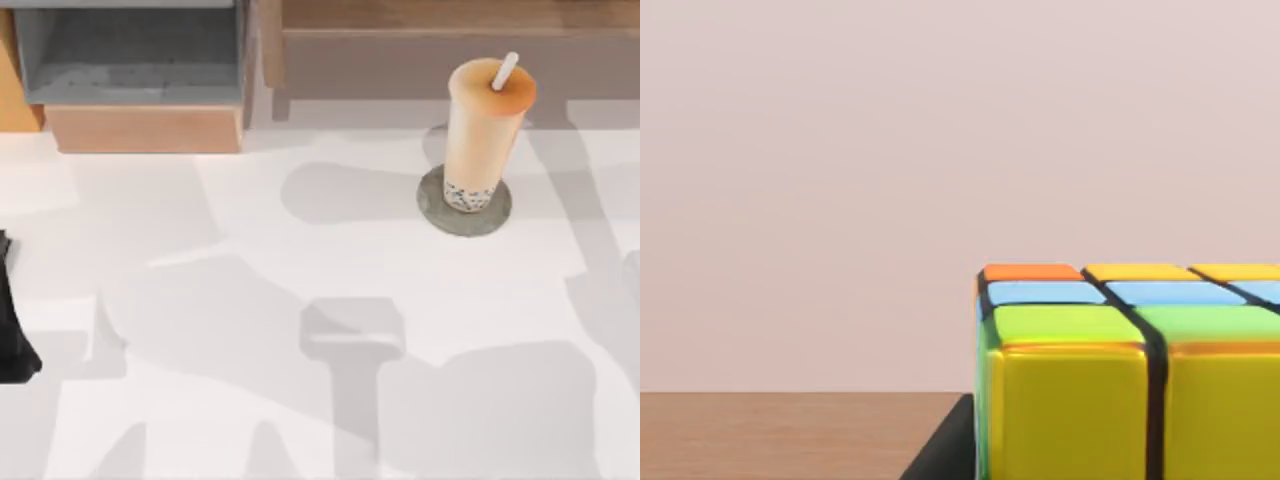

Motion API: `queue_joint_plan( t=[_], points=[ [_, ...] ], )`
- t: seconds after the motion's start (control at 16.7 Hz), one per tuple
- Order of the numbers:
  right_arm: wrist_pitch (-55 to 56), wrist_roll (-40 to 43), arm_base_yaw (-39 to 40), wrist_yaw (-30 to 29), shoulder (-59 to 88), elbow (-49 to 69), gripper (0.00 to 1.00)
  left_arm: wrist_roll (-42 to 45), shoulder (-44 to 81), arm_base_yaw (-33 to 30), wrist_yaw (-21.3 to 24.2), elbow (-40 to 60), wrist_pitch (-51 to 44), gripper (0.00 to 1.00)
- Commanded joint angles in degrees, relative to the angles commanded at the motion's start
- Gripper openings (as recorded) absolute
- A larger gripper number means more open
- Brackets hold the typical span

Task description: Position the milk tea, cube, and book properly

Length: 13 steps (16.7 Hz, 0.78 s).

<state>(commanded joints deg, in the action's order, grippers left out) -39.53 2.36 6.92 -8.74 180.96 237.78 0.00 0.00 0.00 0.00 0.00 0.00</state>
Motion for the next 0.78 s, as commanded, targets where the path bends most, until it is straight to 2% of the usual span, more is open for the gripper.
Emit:
queue_joint_plan(
  t=[0.06,0.78],
  points=[
    [0.0,0.0,0.0,0.0,0.0,0.0,0.0,0.0,0.0,0.0,0.0,0.0,0.0,1.0],
    [0.0,0.0,0.0,0.0,0.0,0.0,0.9,0.0,0.0,0.0,0.0,0.0,0.0,1.0]
  ],
)
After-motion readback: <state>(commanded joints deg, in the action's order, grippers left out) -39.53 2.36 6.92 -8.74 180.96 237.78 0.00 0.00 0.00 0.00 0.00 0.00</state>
